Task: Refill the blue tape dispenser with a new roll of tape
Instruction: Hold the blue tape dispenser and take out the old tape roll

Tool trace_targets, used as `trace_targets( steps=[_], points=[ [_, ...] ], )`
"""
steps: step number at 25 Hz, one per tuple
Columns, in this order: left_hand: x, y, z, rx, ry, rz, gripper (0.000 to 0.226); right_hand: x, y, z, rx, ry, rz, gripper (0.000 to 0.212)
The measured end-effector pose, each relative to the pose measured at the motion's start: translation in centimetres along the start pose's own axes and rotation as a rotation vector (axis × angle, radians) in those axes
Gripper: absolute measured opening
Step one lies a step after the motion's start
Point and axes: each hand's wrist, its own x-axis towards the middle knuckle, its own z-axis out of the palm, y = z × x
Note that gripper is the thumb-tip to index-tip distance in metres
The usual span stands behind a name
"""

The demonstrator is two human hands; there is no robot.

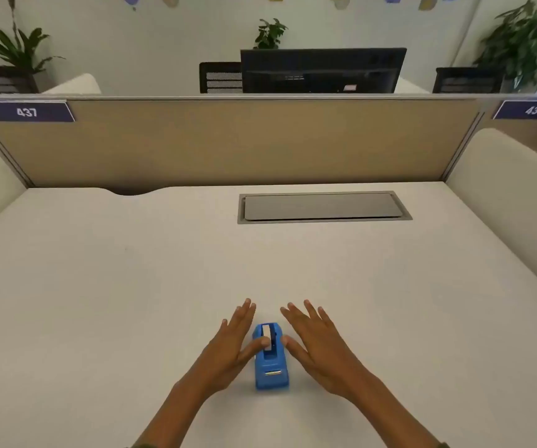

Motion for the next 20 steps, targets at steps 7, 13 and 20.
trace_targets(
  steps=[7, 13, 20],
  points=[
    [-1.5, -0.6, 1.4, -0.121, -0.062, -0.041, 0.117, -2.1, -0.7, 0.5, 0.029, -0.133, -0.052, 0.080],
    [-1.4, -0.9, 1.9, -0.216, 0.025, -0.034, 0.111, -1.9, -0.2, 1.6, 0.209, -0.120, -0.008, 0.079],
    [-1.6, -0.9, 1.9, -0.237, 0.039, -0.016, 0.105, 0.9, -1.5, 1.1, 0.370, 0.088, 0.003, 0.057]
  ],
)
